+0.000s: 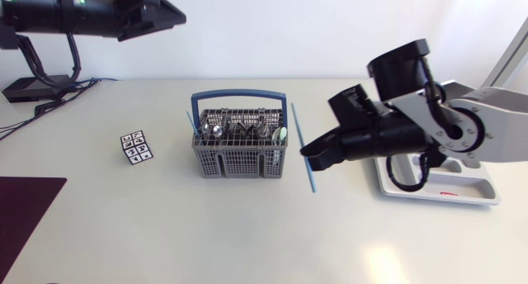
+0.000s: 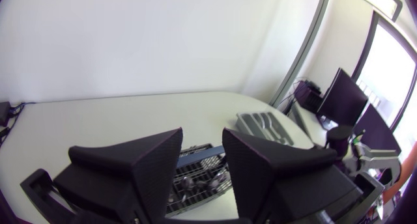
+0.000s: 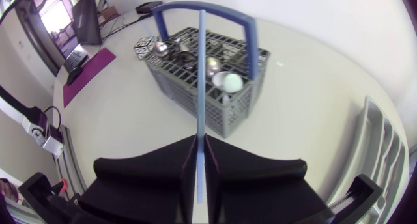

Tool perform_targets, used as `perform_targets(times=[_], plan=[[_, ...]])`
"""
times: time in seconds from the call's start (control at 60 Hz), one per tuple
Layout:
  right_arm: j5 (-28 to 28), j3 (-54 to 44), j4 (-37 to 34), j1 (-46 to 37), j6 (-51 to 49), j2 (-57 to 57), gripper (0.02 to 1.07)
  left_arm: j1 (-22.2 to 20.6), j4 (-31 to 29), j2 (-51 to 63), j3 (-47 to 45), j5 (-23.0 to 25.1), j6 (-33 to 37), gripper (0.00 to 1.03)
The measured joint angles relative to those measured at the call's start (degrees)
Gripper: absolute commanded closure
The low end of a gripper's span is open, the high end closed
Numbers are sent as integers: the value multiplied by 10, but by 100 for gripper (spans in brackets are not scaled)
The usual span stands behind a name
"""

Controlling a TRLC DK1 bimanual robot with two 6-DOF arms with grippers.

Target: Transfer all utensils from the basket to the drawer tray.

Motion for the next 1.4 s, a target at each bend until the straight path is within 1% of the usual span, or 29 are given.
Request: perform_targets(times=[0.1,0.183,0.3,0.367,0.483,0.667,0.8,0.833,0.9,0.933,0.967,1.0,1.017,1.067,1.1,1.167,1.333,1.4], plan=[[-13,-1,-8,-76,0,-10,101,7,9,3,-56,-23,69,57],[-13,0,-15,-142,0,-7,101,16,22,11,-87,-25,110,57],[-10,19,-21,-230,0,25,101,29,38,28,-110,-25,161,58],[2,39,-20,-270,0,59,101,34,39,39,-111,-25,187,58],[18,66,-17,-310,0,117,100,36,38,48,-112,-25,238,57],[41,102,-4,-341,2,197,99,36,31,49,-139,-22,320,57],[65,121,0,-360,2,245,98,36,23,52,-162,-9,366,57],[66,125,0,-363,2,255,94,37,23,52,-165,-7,374,57],[69,135,0,-368,2,278,68,41,24,53,-166,-1,391,58],[72,137,-1,-370,2,285,52,44,29,53,-169,2,397,58],[76,137,-1,-370,2,288,39,47,40,53,-175,4,403,58],[78,137,-2,-370,2,289,29,49,54,53,-183,6,405,58],[78,137,-2,-370,2,289,25,50,61,54,-187,6,405,58],[80,137,-1,-370,2,288,20,51,86,56,-202,6,405,58],[80,137,-1,-370,2,288,19,51,101,59,-212,6,404,58],[82,136,-2,-369,2,288,13,51,126,70,-228,6,404,58],[83,123,-1,-354,10,276,12,41,205,84,-270,6,381,59],[83,113,-2,-341,13,264,12,34,237,84,-280,6,370,65]])
